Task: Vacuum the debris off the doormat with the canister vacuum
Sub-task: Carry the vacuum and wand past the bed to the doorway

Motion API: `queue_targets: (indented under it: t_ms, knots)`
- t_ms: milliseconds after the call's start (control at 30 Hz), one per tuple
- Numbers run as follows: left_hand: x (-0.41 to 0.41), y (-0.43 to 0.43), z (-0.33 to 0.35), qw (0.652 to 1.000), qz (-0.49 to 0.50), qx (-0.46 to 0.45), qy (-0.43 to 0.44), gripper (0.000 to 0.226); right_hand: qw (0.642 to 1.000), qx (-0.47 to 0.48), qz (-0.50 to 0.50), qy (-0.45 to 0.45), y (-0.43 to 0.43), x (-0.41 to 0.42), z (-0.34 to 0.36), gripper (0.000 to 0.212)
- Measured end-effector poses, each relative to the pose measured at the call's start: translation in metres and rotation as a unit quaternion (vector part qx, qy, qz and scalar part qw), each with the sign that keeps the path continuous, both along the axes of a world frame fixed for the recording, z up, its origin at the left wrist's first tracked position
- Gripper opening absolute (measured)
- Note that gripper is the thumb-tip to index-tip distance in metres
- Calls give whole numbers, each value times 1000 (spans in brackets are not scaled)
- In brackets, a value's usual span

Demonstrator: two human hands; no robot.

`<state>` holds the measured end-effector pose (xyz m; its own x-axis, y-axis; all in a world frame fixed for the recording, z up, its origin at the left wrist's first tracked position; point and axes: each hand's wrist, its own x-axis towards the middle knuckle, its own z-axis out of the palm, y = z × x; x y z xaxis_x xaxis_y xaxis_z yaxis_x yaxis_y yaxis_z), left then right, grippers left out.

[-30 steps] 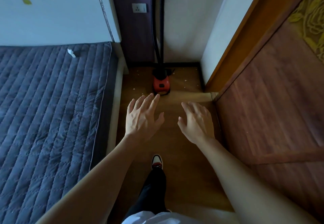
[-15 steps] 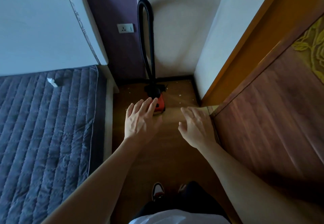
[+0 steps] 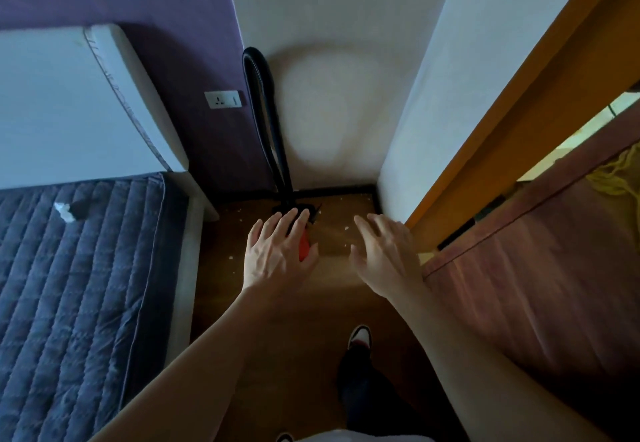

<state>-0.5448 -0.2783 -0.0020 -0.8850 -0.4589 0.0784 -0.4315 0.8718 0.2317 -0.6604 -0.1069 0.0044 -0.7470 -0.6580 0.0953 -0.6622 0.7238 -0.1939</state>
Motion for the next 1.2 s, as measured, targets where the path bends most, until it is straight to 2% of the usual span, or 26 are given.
queue_targets:
  t_ms: [200,367,700,900,1200]
  knots:
    - [-105,-12,-1,999,39,-10,-23,67,999,2,52,7,-14,-113,1,55]
    - [-151,-30,0,996,82,-20,-43,67,996,7,88,4,-35,-176,-2,53]
    - [-157,-74,-14,979,193,-8,-65,64,979,23,201,-32,-113,-220,-17,54]
    - [-159,-118,-28,965,257,4,-52,65,964,37,263,-23,-179,-243,-18,56]
    - [-177,-174,-43,950,305,53,-50,68,951,30,307,-32,-261,-285,-28,55]
